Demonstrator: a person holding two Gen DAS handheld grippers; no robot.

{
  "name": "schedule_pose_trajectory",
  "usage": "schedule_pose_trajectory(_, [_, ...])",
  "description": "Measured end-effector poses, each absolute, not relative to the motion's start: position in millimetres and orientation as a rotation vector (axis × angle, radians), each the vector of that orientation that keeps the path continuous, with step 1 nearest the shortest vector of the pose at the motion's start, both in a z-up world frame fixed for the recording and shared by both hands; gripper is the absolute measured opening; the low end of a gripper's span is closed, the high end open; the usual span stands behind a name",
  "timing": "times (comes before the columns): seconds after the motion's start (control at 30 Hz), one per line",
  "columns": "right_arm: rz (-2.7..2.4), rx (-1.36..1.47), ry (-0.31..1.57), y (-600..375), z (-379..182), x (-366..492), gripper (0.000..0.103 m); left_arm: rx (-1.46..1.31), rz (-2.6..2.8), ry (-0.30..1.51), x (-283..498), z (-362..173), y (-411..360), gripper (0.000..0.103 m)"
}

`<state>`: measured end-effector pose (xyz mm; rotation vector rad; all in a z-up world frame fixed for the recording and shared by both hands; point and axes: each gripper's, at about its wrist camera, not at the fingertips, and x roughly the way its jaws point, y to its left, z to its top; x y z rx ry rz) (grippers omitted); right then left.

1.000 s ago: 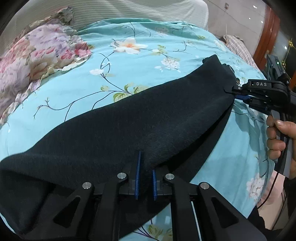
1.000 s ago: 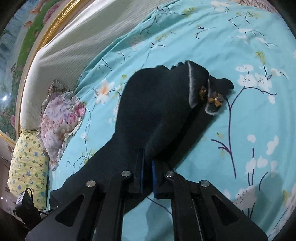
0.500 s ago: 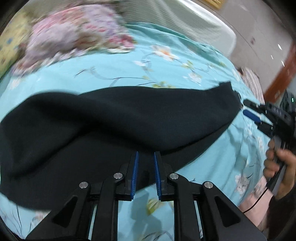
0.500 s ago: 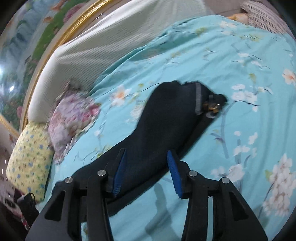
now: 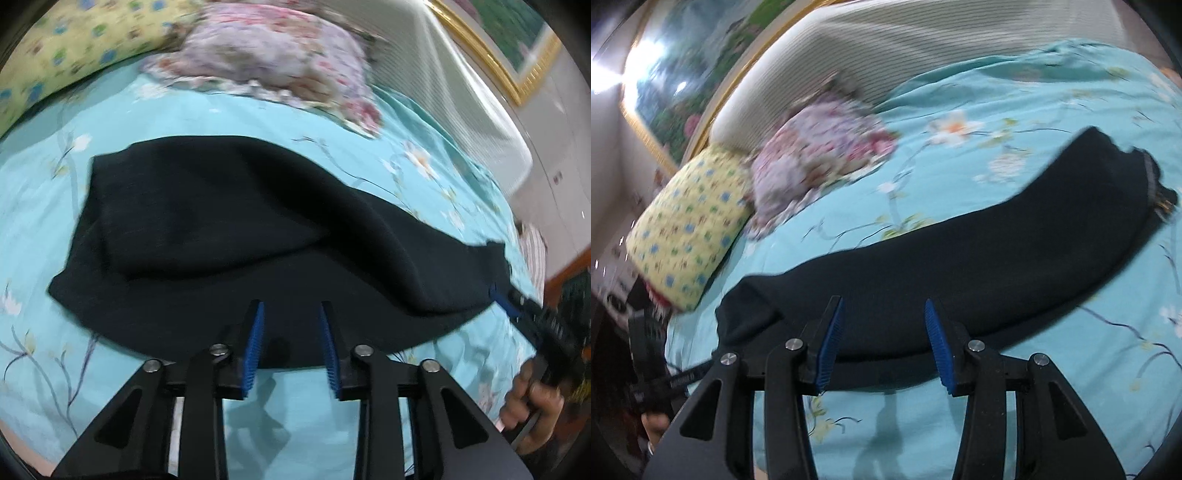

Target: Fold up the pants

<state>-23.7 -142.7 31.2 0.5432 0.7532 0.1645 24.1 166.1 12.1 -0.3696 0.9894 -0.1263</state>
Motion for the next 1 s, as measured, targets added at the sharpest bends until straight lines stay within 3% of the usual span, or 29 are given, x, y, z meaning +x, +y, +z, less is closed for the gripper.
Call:
schedule_pose_trajectory(0.07, [0.188,0.485,0.764,-127,31,-21,0.047,-0.409,-0.079,0.983,23,10,180,0.048])
schedule_pose_trajectory(0.27, [0.249,0.263,0.782,-81,31,-18,0.047,-0.519,0.014,0.965,15,6,215,0.058])
schedule_pose_trajectory(0.47, [0.269,-0.003,0.757,-40,28,-17,0.047,-0.616,0.062,0.966,18,-3,239,0.059])
schedule_pose_trajectory(1.0, [0.32,-0.318,0.829,-20,-3,-5,0.047,-0.7,0.115,0.952,57,-13,241,0.059])
